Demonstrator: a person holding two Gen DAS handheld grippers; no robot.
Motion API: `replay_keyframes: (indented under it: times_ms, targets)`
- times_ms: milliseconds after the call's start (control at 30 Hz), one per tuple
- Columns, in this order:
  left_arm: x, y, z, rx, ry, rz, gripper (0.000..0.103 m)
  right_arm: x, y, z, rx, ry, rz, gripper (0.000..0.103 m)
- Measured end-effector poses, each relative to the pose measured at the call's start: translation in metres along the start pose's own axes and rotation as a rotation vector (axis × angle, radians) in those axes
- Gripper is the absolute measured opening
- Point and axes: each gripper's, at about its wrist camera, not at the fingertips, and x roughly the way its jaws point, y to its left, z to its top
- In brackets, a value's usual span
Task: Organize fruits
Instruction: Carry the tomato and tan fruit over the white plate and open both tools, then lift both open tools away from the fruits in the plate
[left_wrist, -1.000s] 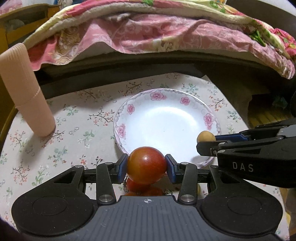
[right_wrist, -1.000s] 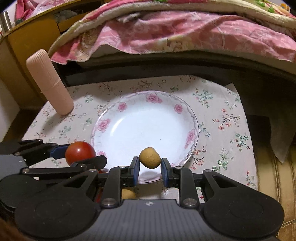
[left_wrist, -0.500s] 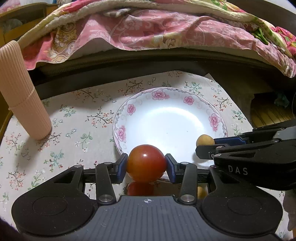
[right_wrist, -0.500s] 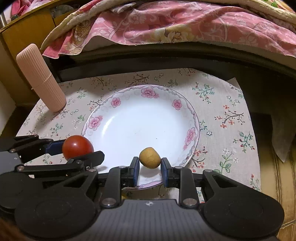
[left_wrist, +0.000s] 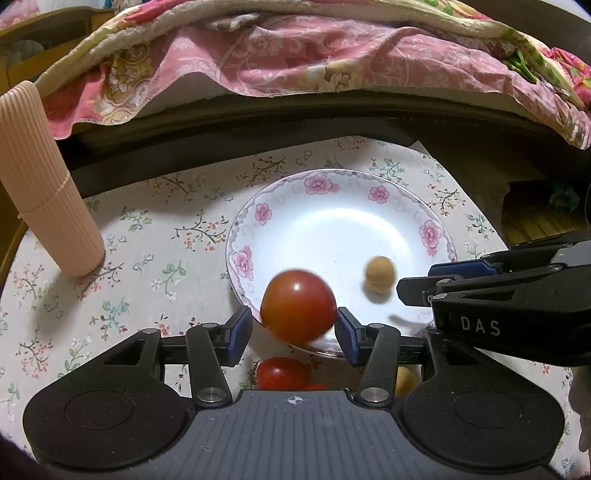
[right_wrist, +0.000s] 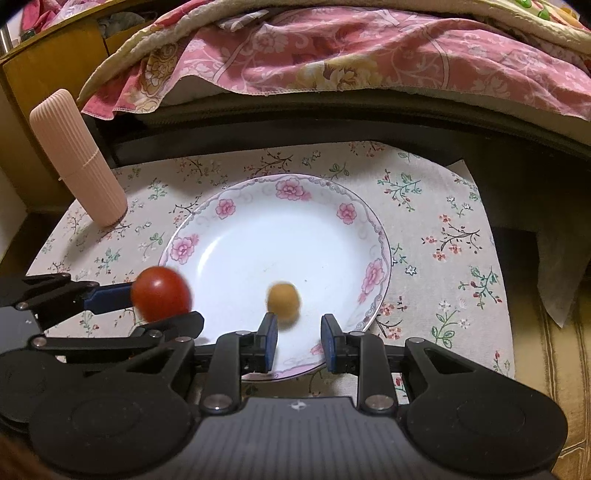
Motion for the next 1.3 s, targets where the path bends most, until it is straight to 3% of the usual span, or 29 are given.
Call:
replay_keyframes:
  times_ms: [1300]
  targets:
    - [-0.014,0.001,-0.001,0.006,-0.012,0.011,0.065,-0.011,0.001,-0.005,-0.006,-0.009,0.012,0.029]
